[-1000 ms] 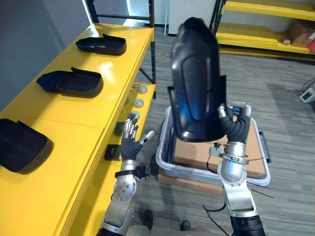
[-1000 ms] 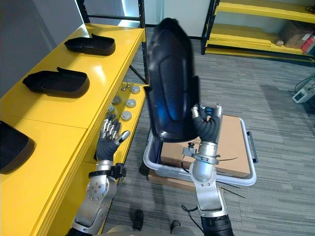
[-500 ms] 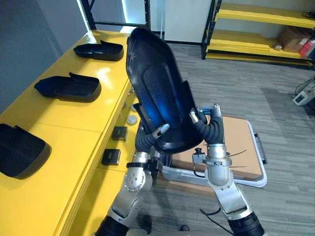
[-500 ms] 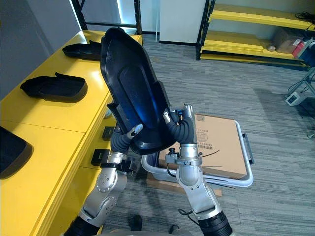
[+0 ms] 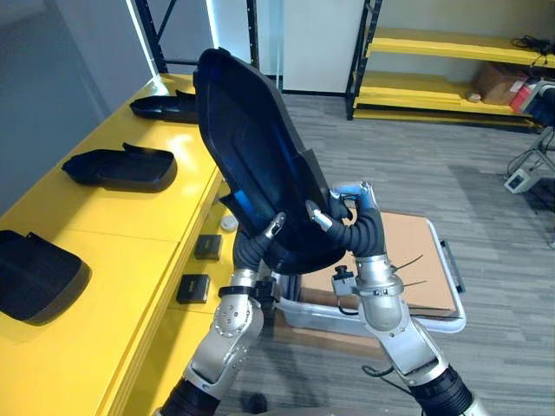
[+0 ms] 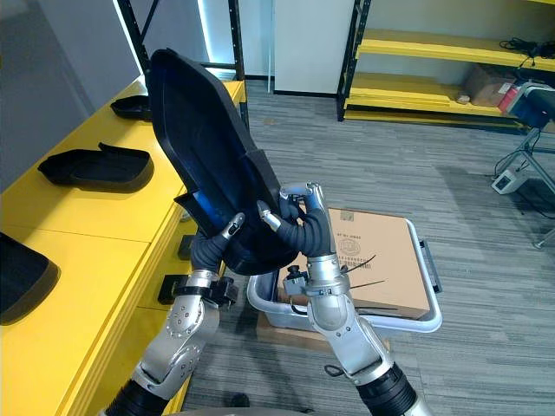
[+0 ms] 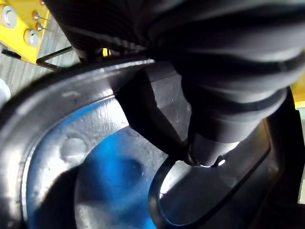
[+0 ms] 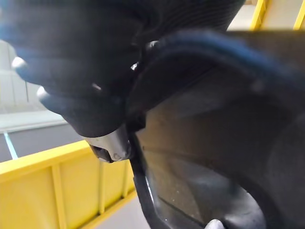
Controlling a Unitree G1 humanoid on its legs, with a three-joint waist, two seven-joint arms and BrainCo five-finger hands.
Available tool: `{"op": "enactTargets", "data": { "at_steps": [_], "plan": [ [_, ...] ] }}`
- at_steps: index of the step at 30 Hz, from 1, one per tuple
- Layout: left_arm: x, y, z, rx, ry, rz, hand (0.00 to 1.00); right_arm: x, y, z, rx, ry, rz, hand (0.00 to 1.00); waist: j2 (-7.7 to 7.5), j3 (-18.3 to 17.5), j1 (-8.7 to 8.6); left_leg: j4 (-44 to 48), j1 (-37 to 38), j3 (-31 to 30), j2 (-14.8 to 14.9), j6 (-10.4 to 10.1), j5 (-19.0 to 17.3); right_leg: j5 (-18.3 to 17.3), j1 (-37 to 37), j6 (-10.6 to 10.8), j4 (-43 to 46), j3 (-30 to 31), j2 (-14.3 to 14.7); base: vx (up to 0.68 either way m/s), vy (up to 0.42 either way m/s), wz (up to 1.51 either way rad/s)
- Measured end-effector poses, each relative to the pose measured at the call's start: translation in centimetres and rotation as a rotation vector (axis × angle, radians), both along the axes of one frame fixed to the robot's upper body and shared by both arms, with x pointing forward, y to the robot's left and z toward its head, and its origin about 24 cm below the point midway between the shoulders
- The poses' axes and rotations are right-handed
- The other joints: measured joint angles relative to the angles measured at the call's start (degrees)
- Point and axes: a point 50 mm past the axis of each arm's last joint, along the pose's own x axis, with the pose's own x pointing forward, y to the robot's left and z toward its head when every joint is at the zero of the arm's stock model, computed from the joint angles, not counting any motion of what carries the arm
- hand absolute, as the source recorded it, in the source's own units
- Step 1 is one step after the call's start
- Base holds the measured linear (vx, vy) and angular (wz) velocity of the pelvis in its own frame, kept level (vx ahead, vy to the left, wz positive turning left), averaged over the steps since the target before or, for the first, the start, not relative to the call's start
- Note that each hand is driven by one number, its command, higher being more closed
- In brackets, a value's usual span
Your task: Walk over and take plastic housings, then place them on the shelf
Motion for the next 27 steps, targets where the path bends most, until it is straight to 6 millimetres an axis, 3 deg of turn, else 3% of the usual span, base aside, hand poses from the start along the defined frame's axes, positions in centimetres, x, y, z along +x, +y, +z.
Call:
{"op": "enactTargets", "data": {
  "at_steps": [8, 11, 14, 18, 21, 23, 24, 27],
  "plan": [
    [0.4, -0.3, 1.1, 0.062, -0.075, 0.038, 1.00, -0.5, -5.9, 2.9, 0.218, -0.107, -0.222, 0.00, 0.02, -0.01, 0.06, -0.66, 0.44, -0.15, 0.00, 0.05, 0.08, -0.04, 0.14, 0.04, -0.03, 0.01, 0.03, 0.00, 0.000, 0.00],
    [0.4, 1.5, 0.5, 0.062, -0.048, 0.132, 1.00, -0.8, -9.5, 3.3, 0.304, -0.142, -0.363, 0.00, 0.03, -0.01, -1.26, -0.74, 0.49, -0.13, -0.01, 0.06, 0.08, -0.05, 0.19, 0.06, -0.18, 0.03, 0.04, 0.00, 0.000, 0.00],
    [0.2, 3.0, -0.3, 0.055, -0.009, 0.202, 1.00, -2.0, -13.2, 3.4, 0.357, -0.178, -0.517, 0.00, 0.05, -0.02, -1.18, -0.79, 0.49, -0.26, 0.01, 0.05, 0.08, -0.05, 0.40, 0.05, -0.53, -0.12, 0.08, 0.00, 0.000, 0.01],
    [-0.2, 4.1, -1.0, 0.047, 0.023, 0.257, 1.00, -3.9, -16.6, 2.5, 0.416, -0.185, -0.679, 0.00, 0.05, -0.03, -1.32, -0.79, 0.54, -0.99, -0.07, 0.05, 0.07, -0.06, 1.03, 0.06, -1.03, -1.06, 0.01, 0.00, -0.005, 0.11],
    [-0.7, 5.3, -1.6, 0.053, 0.049, 0.312, 1.00, -5.4, -19.4, -0.5, 0.432, -0.070, -0.840, 0.00, 0.05, -0.03, -1.56, -0.81, 0.46, -1.12, -0.04, 0.02, 0.05, -0.18, 1.02, 0.04, -1.08, -1.21, 0.04, 0.00, -0.005, 0.02],
    [-1.0, 5.9, -1.8, 0.064, 0.058, 0.340, 1.00, -6.0, -20.9, -3.8, 0.435, 0.089, -0.922, 0.00, 0.06, -0.02, -1.71, -0.84, 0.34, -1.11, -0.04, 0.00, 0.02, -0.29, 0.89, 0.03, -1.09, -1.23, 0.03, 0.00, 0.000, 0.00],
    [-1.5, 6.3, -1.9, 0.063, 0.060, 0.357, 1.00, -6.6, -21.6, -6.8, 0.457, 0.245, -0.961, 0.00, 0.12, -0.04, -1.94, -0.90, 0.15, -1.02, 0.00, -0.04, -0.02, -0.43, 0.54, -0.03, -1.02, -1.16, 0.05, -0.02, -0.009, -0.03],
    [-2.0, 6.5, -1.7, 0.058, 0.055, 0.360, 1.00, -8.0, -22.2, -12.0, 0.473, 0.509, -0.994, 0.00, 0.42, -0.20, -1.97, -0.86, -0.76, -0.88, 0.07, -0.04, -0.02, -0.48, -0.38, -0.06, -0.73, -1.07, 0.09, 0.00, 0.000, 0.00]
  ]
}}
